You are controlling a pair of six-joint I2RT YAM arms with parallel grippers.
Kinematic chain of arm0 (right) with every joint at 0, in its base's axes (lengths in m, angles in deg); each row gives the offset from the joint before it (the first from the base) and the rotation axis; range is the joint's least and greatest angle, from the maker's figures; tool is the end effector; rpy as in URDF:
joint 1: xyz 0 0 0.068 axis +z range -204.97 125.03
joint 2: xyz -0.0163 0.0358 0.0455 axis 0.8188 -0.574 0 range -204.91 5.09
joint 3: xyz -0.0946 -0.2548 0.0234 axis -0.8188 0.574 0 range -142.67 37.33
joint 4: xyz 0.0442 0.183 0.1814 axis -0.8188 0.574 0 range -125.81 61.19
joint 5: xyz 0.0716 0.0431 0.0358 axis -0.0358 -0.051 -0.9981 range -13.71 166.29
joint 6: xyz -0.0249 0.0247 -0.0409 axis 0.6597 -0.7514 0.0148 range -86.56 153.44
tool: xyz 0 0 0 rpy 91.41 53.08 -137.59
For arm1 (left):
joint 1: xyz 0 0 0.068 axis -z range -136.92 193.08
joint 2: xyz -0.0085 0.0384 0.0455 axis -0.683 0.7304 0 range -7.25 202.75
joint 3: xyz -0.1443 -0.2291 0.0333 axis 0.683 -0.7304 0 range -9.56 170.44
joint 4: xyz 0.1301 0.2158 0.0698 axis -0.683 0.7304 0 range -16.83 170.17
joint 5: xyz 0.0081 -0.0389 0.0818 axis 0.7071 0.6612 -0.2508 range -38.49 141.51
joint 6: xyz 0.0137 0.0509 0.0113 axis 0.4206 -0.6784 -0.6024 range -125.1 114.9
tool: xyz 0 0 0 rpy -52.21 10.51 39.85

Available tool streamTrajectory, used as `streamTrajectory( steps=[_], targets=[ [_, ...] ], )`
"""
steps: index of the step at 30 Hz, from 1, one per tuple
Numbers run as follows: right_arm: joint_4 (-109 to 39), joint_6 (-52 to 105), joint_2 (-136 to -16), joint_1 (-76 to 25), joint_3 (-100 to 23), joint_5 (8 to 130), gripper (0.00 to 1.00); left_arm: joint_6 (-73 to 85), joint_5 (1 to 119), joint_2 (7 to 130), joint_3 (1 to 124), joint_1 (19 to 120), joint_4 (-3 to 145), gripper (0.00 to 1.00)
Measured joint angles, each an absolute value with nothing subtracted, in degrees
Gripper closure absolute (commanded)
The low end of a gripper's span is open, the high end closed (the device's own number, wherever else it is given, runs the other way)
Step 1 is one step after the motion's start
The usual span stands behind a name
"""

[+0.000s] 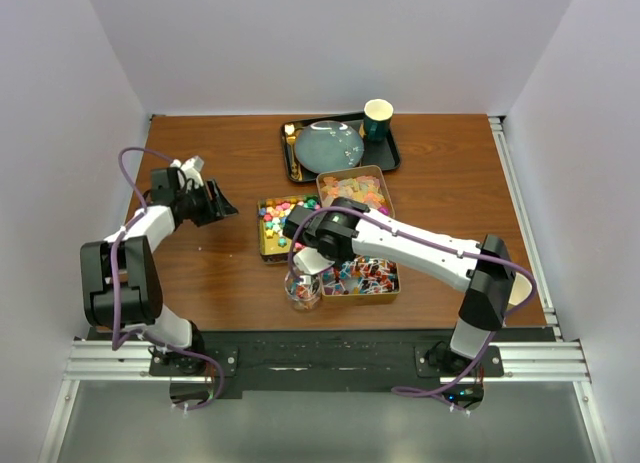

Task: Pack the candies
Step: Place the fake candies in the packing bottle.

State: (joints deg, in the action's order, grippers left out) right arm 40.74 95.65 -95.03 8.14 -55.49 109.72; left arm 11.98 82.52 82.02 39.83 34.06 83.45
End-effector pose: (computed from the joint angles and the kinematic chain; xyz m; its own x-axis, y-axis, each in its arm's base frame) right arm 0.1658 0.2837 0.2986 0.4251 -0.7939 0.4347 -0.7325 -0.5839 -0.3501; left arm 0.3091 0.0304 0.1861 -0.7812 -0.3789 -0.4961 -0.0397 0.8232 -0.5663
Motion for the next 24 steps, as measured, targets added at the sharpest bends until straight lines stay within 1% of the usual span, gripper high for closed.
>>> streamTrajectory(
  steps=[4, 5, 6, 7, 8, 9, 11, 13, 17, 19, 24],
  targets=[
    [40.65, 95.65, -94.81, 8.19, -55.18, 110.39, 1.00, 12.35, 83.33, 80.91, 39.83, 34.06, 83.04, 0.41],
    [40.65, 95.65, -94.66, 8.19, -55.03, 110.44, 1.00, 12.44, 83.70, 80.71, 39.83, 34.06, 82.91, 0.44],
    [40.68, 95.65, -94.48, 8.19, -55.01, 110.48, 1.00, 12.53, 84.11, 80.56, 39.83, 34.06, 82.80, 0.52],
    [40.65, 95.61, -94.29, 8.21, -55.01, 110.52, 1.00, 12.77, 84.57, 80.43, 39.83, 34.06, 82.69, 0.77],
    [40.68, 95.54, -94.11, 8.19, -55.05, 110.48, 1.00, 13.16, 85.51, 80.23, 39.83, 34.06, 82.53, 0.96],
    [40.87, 95.35, -94.02, 7.97, -55.36, 110.22, 1.00, 13.79, 86.63, 80.01, 39.83, 34.02, 82.34, 1.00],
    [41.40, 93.64, -94.22, 7.14, -57.37, 108.23, 1.00, 15.06, 90.93, 79.21, 39.13, 33.89, 79.85, 1.00],
    [41.53, 90.73, -95.42, 5.08, -62.57, 105.10, 1.00, 18.23, 97.69, 77.98, 37.38, 33.76, 75.04, 1.00],
    [40.83, 84.55, -98.26, -0.93, -69.50, 98.92, 1.00, 33.09, 110.91, 75.42, 29.38, 34.15, 54.19, 1.00],
    [40.96, 82.25, -100.08, -3.18, -70.57, 96.62, 1.00, 38.95, 115.17, 74.97, 26.89, 34.83, 47.23, 1.00],
    [41.55, 78.06, -107.92, -4.97, -75.09, 91.42, 1.00, 44.39, 121.03, 73.98, 26.43, 37.82, 40.46, 1.00]
  ],
)
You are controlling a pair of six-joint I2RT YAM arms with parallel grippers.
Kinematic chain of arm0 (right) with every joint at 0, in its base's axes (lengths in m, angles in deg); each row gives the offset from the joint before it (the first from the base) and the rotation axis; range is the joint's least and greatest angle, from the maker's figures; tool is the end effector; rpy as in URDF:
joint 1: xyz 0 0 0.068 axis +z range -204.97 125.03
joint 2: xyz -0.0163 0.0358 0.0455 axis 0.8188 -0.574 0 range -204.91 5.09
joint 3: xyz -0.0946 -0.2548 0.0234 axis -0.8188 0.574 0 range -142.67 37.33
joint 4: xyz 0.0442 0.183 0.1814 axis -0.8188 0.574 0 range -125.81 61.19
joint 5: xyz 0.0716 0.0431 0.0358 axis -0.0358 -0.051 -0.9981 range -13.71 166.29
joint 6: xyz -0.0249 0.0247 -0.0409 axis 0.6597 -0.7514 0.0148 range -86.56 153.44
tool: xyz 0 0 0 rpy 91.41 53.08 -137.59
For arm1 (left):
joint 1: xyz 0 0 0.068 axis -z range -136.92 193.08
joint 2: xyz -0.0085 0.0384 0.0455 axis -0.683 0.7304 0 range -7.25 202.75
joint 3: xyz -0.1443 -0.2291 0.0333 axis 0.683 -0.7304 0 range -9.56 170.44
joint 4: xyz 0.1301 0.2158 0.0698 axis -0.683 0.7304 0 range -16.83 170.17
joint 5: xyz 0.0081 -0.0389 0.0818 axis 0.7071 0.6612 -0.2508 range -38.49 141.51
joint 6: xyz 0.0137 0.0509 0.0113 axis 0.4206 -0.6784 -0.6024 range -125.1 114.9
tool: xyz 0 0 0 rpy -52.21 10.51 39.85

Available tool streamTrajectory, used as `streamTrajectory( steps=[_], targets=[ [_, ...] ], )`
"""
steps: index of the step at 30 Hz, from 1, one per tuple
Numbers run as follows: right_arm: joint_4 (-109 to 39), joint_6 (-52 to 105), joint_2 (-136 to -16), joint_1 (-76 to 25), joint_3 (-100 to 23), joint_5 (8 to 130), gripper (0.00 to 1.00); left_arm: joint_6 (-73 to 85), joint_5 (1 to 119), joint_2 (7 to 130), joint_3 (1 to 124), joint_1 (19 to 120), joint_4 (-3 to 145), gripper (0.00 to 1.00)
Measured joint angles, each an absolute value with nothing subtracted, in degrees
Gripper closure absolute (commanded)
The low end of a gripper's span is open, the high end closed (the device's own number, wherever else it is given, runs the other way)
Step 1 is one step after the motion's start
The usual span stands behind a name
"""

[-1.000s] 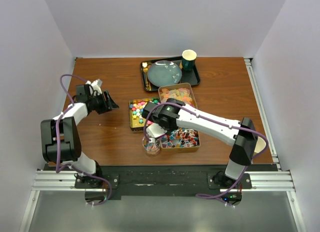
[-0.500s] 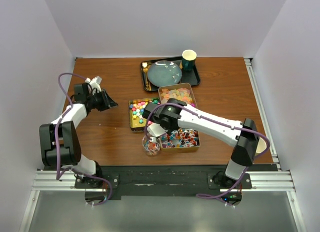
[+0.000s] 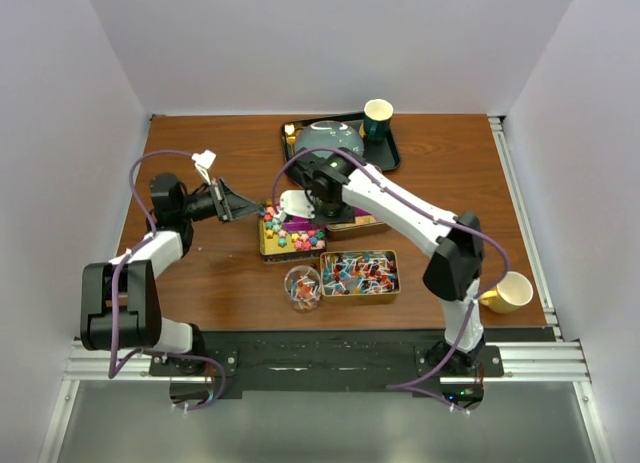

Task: Pack the candies
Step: Place the fake candies in the packing bottle, then adjust the spatula.

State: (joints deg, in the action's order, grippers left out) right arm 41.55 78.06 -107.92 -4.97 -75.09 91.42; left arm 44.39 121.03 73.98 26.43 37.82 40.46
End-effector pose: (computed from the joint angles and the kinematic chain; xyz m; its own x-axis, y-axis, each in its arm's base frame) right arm 0.2587 0.2938 0.3080 0.0473 -0.9984 0.0308 -0.9430 -0.0548 -0.3283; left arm 0.2811 -0.0077 0.2239 -0.8083 -0.3416 -0.4795 0.4063 0.2656 -0.8743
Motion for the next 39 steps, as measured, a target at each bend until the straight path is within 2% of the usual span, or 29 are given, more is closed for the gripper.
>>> streamTrajectory(
  steps=[6, 10, 15, 16, 17, 19, 20, 21, 22, 23, 26, 33, 37, 39],
  targets=[
    [41.33, 75.85, -115.36, -3.81, -85.67, 87.07, 1.00, 42.73, 121.58, 73.41, 27.57, 39.46, 43.61, 1.00],
    [41.07, 76.53, -114.31, -2.35, -89.54, 84.84, 1.00, 35.32, 118.10, 74.48, 31.50, 39.46, 54.36, 1.00],
    [41.18, 77.62, -109.63, -1.04, -90.04, 81.54, 1.00, 32.11, 116.11, 76.41, 31.94, 39.31, 59.32, 0.99],
    [41.42, 77.88, -108.54, -0.88, -89.91, 81.13, 1.00, 31.61, 115.41, 76.91, 31.98, 39.09, 59.98, 0.96],
    [41.31, 78.10, -107.33, -0.75, -89.45, 80.89, 1.00, 31.26, 114.65, 77.17, 32.03, 38.72, 60.76, 0.88],
    [41.07, 78.93, -104.95, -0.69, -87.38, 81.30, 1.00, 29.68, 112.00, 77.19, 32.16, 37.54, 63.02, 0.80],
    [41.05, 79.70, -103.86, -0.78, -85.74, 82.11, 1.00, 28.63, 110.01, 77.11, 32.35, 36.66, 64.44, 0.72],
    [41.31, 80.44, -103.18, -1.10, -84.30, 83.16, 1.00, 27.52, 107.63, 76.95, 32.59, 35.77, 66.14, 0.68],
    [41.66, 81.20, -103.14, -1.67, -83.33, 84.14, 1.00, 26.10, 105.16, 76.74, 32.81, 34.74, 68.26, 0.65],
    [41.92, 82.10, -103.81, -2.48, -82.81, 85.50, 1.00, 24.92, 101.64, 76.39, 32.94, 33.67, 70.53, 0.56],
    [41.81, 84.11, -107.46, -4.56, -82.96, 89.52, 1.00, 21.99, 93.91, 75.64, 32.77, 32.09, 75.45, 0.43],
    [41.20, 89.62, -119.92, -6.57, -86.66, 99.62, 1.00, 21.73, 86.37, 74.55, 25.51, 31.79, 78.95, 0.33],
    [40.57, 92.90, -122.44, -5.96, -89.13, 104.19, 1.00, 23.61, 85.82, 73.68, 21.82, 31.74, 78.73, 0.25],
    [40.59, 94.23, -122.52, -5.56, -89.67, 106.46, 1.00, 25.86, 86.10, 72.28, 19.87, 31.77, 76.44, 0.25]
  ],
)
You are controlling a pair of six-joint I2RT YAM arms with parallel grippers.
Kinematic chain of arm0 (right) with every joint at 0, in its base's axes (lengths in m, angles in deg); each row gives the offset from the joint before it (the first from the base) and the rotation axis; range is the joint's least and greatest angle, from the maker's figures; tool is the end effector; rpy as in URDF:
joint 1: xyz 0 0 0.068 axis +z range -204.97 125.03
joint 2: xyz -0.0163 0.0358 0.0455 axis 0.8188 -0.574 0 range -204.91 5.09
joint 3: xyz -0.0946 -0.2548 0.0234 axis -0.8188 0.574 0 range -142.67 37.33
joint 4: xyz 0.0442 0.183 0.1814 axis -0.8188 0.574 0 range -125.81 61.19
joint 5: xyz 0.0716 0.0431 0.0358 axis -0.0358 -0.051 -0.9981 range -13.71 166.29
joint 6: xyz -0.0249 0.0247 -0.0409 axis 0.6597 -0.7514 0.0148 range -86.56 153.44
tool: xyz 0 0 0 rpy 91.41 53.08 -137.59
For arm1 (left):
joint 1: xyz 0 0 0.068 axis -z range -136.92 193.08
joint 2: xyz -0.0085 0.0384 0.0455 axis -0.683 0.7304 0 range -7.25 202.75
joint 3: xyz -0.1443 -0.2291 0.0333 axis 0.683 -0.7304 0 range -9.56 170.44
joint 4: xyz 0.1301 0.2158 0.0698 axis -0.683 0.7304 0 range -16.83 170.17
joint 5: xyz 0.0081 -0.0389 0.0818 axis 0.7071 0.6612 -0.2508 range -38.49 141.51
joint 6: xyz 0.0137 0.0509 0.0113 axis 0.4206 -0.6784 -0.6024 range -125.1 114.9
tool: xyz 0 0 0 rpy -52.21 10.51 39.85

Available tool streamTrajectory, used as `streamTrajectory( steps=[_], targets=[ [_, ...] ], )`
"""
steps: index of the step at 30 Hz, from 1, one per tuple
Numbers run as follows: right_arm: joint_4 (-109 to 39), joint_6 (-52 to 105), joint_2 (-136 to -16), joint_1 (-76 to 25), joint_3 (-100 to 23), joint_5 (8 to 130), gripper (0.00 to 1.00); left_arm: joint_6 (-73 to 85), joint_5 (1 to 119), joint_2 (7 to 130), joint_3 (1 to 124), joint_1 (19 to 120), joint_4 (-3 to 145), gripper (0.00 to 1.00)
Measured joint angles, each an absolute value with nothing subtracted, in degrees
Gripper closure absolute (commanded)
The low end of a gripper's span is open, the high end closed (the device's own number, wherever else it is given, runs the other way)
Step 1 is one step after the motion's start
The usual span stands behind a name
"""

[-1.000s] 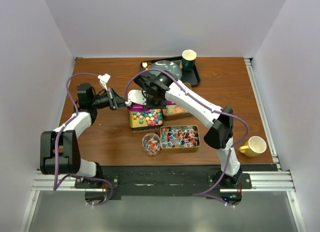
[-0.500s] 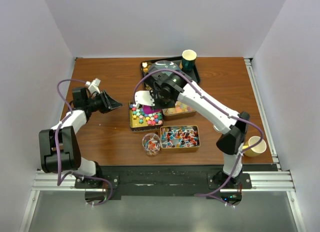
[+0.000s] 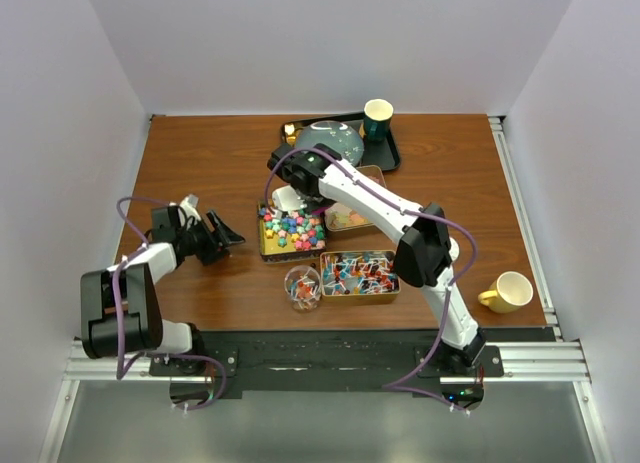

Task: Pack the candies
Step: Adjust the spatula, then scoop the fake candies from the storage box.

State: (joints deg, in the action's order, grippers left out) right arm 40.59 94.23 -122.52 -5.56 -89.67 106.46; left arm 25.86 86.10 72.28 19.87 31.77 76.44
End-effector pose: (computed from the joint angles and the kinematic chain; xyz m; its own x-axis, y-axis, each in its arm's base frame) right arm 0.3065 0.3303 0.2779 0.1994 -0.9270 0.3178 -0.8380 -0.3294 -0.4351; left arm 0.2362 0.0265 0.1407 -0.7626 -0.5845 -0.2772 -0.2586 0.6682 -0.6976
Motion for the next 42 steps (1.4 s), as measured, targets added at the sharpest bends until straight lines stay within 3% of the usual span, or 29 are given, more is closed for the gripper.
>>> streamTrajectory(
  steps=[7, 15, 20, 42],
  targets=[
    [36.50, 98.91, -122.46, -2.79, -85.96, 115.31, 1.00, 46.12, 96.40, 71.36, 6.78, 31.66, 57.31, 0.21],
    [34.53, 100.57, -124.75, 1.37, -83.49, 118.85, 1.00, 57.11, 101.23, 78.96, 6.37, 34.52, 48.85, 0.23],
    [36.46, 99.30, -127.73, 1.63, -87.81, 119.25, 1.00, 58.45, 101.95, 82.22, 7.48, 35.74, 44.96, 0.23],
    [38.49, 98.43, -124.73, 4.03, -85.59, 109.76, 1.00, 57.68, 102.71, 88.65, 12.09, 36.47, 42.51, 0.32]
  ],
)
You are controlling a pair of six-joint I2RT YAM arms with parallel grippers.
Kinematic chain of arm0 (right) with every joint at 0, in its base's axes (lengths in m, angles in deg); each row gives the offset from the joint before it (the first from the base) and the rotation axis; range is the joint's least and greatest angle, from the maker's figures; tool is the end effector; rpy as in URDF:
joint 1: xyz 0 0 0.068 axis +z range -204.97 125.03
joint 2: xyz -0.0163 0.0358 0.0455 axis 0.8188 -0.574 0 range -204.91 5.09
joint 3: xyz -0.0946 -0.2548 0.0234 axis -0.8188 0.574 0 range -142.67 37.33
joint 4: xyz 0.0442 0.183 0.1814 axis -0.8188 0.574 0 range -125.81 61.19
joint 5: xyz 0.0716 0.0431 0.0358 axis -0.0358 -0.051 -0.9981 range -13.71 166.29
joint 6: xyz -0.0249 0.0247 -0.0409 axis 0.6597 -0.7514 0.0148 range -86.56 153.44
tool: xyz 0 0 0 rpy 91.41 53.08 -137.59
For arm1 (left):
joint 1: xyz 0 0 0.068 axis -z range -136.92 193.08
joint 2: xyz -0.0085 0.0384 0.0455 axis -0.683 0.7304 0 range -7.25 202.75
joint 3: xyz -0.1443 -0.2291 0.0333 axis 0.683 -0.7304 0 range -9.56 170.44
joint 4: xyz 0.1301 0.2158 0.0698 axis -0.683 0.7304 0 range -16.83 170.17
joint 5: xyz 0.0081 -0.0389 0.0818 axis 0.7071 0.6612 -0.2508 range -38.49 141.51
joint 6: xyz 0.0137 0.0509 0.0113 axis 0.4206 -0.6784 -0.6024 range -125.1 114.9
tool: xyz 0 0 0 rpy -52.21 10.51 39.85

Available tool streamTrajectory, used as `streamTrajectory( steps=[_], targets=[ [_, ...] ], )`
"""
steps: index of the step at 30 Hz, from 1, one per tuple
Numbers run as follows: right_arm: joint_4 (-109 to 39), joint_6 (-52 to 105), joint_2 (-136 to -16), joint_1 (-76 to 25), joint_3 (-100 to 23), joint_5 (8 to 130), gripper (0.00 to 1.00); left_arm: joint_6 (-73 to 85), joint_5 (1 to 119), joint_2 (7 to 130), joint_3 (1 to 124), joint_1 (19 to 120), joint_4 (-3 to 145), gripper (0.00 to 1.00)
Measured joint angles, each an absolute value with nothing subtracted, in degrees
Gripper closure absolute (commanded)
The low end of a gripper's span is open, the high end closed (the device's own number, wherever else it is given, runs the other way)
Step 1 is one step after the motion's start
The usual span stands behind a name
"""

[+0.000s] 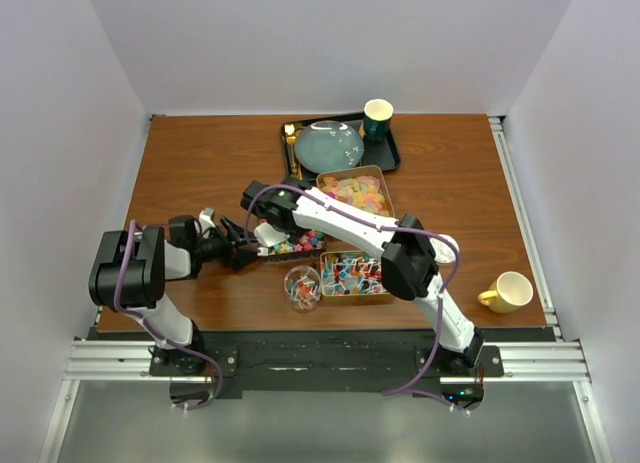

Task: Pack the candies
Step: Scoop the fake candies from the storage box.

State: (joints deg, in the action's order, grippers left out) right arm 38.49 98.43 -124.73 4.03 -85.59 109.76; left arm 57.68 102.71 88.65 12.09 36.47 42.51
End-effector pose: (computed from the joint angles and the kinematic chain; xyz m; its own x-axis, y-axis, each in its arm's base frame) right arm 0.2513 0.3802 0.2439 0.3933 -0.8130 0.4293 -0.7453 -0.5554 -0.3690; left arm 0.2427 0.0001 0.0901 -0.7477 -0.6477 0.1466 -0.3857 0.2438 -0.8898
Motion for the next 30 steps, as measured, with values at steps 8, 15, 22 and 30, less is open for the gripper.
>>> streamTrajectory(
  steps=[8, 15, 22, 30],
  targets=[
    [38.62, 98.80, -125.69, 4.49, -85.43, 104.93, 1.00, 57.29, 102.89, 88.95, 12.42, 36.53, 42.82, 0.32],
    [37.51, 99.08, -127.75, 4.27, -83.92, 102.74, 1.00, 56.98, 103.20, 89.48, 12.90, 36.53, 42.80, 0.32],
    [36.98, 98.12, -132.27, 3.44, -85.13, 99.20, 1.00, 56.83, 103.39, 89.72, 13.32, 36.47, 43.10, 0.32],
    [39.23, 96.66, -133.43, 0.21, -87.53, 90.02, 1.00, 56.17, 103.55, 89.70, 14.58, 36.20, 45.77, 0.33]
  ],
)
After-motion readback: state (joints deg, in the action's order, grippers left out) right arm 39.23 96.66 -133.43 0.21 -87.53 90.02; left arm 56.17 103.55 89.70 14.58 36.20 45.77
